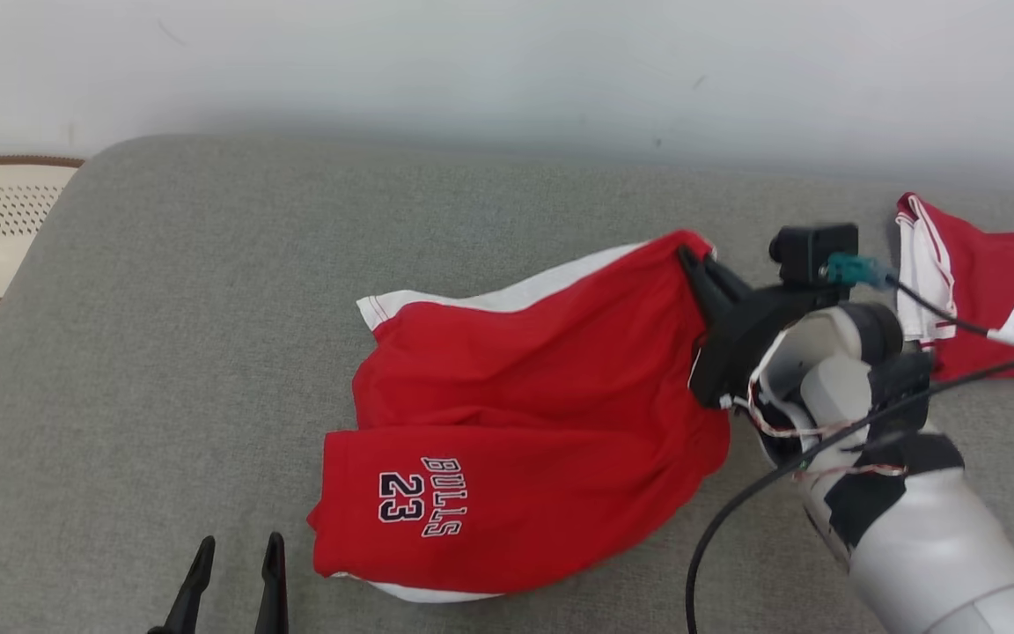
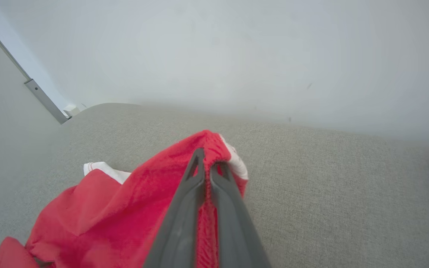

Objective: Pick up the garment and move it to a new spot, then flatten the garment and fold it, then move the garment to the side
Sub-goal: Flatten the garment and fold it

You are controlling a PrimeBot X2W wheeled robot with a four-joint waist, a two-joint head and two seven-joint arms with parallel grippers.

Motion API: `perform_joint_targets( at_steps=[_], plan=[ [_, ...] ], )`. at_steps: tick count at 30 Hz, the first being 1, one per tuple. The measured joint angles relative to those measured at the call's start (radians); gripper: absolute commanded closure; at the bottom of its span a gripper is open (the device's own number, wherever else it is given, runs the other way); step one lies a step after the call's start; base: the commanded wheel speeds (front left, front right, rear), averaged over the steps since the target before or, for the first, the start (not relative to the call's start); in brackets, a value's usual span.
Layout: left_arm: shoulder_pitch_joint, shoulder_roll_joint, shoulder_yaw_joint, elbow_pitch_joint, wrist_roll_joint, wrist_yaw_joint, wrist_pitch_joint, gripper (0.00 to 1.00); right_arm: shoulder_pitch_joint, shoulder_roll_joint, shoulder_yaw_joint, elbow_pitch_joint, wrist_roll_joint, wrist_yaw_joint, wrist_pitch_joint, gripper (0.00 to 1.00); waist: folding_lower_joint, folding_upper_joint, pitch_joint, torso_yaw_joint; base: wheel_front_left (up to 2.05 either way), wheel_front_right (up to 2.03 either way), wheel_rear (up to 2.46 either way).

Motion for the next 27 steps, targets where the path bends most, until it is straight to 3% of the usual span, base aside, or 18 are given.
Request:
perform_joint_targets(
  at_steps=[8, 9, 11, 16, 27],
  plan=[
    [-0.020, 0.000, -0.023, 0.009, -0.011, 0.000, 0.000, 0.00, -0.125, 0.051, 0.006, 0.197, 0.027, 0.000, -0.037, 1.00, 0.0000, 0.0000, 0.022, 0.026, 0.00, 0.00, 0.00],
    [-0.022, 0.000, -0.026, 0.010, -0.011, 0.000, 0.000, 0.00, -0.135, 0.056, 0.013, 0.220, 0.026, 0.000, -0.037, 0.70, 0.0000, 0.0000, 0.023, 0.029, 0.00, 0.00, 0.00],
    [-0.025, 0.000, -0.030, 0.012, -0.013, 0.001, 0.000, 0.00, -0.143, 0.063, 0.028, 0.256, 0.027, 0.000, -0.049, 0.00, 0.0000, 0.0000, 0.025, 0.036, 0.00, 0.00, 0.00],
    [-0.024, 0.000, -0.026, 0.017, -0.014, 0.009, 0.000, 0.00, -0.134, 0.069, 0.079, 0.308, 0.071, 0.000, -0.033, 0.00, 0.0000, 0.0000, 0.013, 0.038, 0.00, 0.00, 0.00],
    [0.006, -0.001, -0.005, 0.006, -0.007, 0.016, 0.000, 0.00, -0.012, -0.004, 0.183, 0.181, 0.174, 0.000, -0.034, 0.00, 0.0000, 0.0000, -0.019, -0.026, 0.00, 0.00, 0.00]
  ],
)
